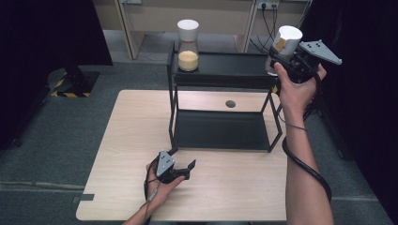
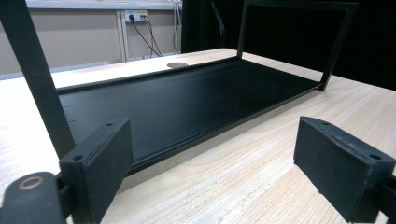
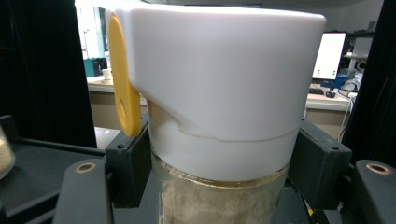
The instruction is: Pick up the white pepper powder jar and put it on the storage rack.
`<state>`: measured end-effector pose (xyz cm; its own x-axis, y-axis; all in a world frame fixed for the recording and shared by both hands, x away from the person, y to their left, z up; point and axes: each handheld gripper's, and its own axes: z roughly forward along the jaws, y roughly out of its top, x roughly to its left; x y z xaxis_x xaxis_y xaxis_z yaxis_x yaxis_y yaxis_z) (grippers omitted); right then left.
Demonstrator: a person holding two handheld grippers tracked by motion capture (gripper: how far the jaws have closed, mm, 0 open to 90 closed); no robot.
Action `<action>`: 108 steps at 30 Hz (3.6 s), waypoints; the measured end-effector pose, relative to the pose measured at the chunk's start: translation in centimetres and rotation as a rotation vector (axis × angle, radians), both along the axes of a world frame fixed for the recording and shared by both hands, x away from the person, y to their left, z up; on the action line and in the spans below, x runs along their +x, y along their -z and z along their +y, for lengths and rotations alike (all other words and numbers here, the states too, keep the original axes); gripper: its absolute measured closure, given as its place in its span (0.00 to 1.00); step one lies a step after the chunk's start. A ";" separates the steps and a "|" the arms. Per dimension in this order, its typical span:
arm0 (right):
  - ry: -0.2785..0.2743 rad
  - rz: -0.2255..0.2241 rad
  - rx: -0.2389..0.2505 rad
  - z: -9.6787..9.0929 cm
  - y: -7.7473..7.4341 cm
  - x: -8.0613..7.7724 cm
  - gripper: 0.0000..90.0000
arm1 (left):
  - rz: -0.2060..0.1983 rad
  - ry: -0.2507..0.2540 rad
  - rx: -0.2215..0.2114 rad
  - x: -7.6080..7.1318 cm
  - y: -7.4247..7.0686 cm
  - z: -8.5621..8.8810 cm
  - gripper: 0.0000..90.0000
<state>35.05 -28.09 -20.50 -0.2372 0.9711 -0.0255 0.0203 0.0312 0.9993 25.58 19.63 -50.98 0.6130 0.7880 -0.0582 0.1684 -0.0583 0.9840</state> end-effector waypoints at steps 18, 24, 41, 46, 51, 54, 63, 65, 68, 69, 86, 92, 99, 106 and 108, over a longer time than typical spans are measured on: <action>0.031 0.050 -0.015 0.4 -0.5 2.6 0.34 | -0.002 0.001 0.000 0.0 0.0 0.0 0.13; 0.038 0.064 -0.009 0.4 -0.4 3.3 0.34 | -0.004 0.001 0.000 0.0 0.0 0.0 0.13; 0.049 0.081 -0.017 0.6 -0.3 4.1 0.34 | -0.007 0.003 0.001 -0.1 0.1 0.0 0.13; 0.052 0.083 -0.024 0.7 -0.3 4.2 0.34 | -0.003 0.003 0.001 0.0 0.0 0.0 0.13; 0.047 0.081 -0.028 0.8 -0.2 4.2 0.33 | -0.005 0.005 0.000 -0.1 0.1 0.0 0.13; 0.047 0.078 -0.020 0.8 -0.1 4.2 0.31 | -0.004 0.006 -0.002 -0.1 0.1 0.0 0.13; 0.055 0.078 -0.014 1.1 -0.4 3.8 0.18 | -0.004 0.007 0.000 -0.1 0.0 0.0 0.13; 0.056 0.078 -0.007 1.1 -0.4 3.6 0.16 | -0.004 0.008 0.000 -0.1 0.0 0.0 0.13; 0.054 0.075 -0.005 1.0 -0.2 3.4 0.13 | -0.004 0.008 0.000 -0.1 0.0 -0.1 0.13; 0.053 0.075 -0.004 1.0 -0.2 3.3 0.13 | -0.004 0.008 0.000 -0.1 0.0 -0.1 0.13; 0.031 0.079 -0.035 0.2 0.7 1.1 0.08 | -0.003 0.008 0.005 -0.1 0.0 -0.2 0.13; 0.021 0.081 -0.028 -0.2 1.2 0.5 0.07 | -0.005 0.008 0.006 -0.1 0.0 -0.2 0.13; 0.010 0.075 -0.017 -0.6 2.0 -0.2 0.07 | -0.005 0.008 0.004 -0.1 0.0 -0.2 0.13; -0.001 0.060 -0.016 -0.8 2.6 -1.0 0.07 | -0.004 0.008 0.004 -0.1 0.0 -0.2 0.13; -0.004 0.058 -0.013 -0.8 2.8 -1.3 0.07 | -0.003 0.009 0.005 -0.2 0.0 -0.2 0.13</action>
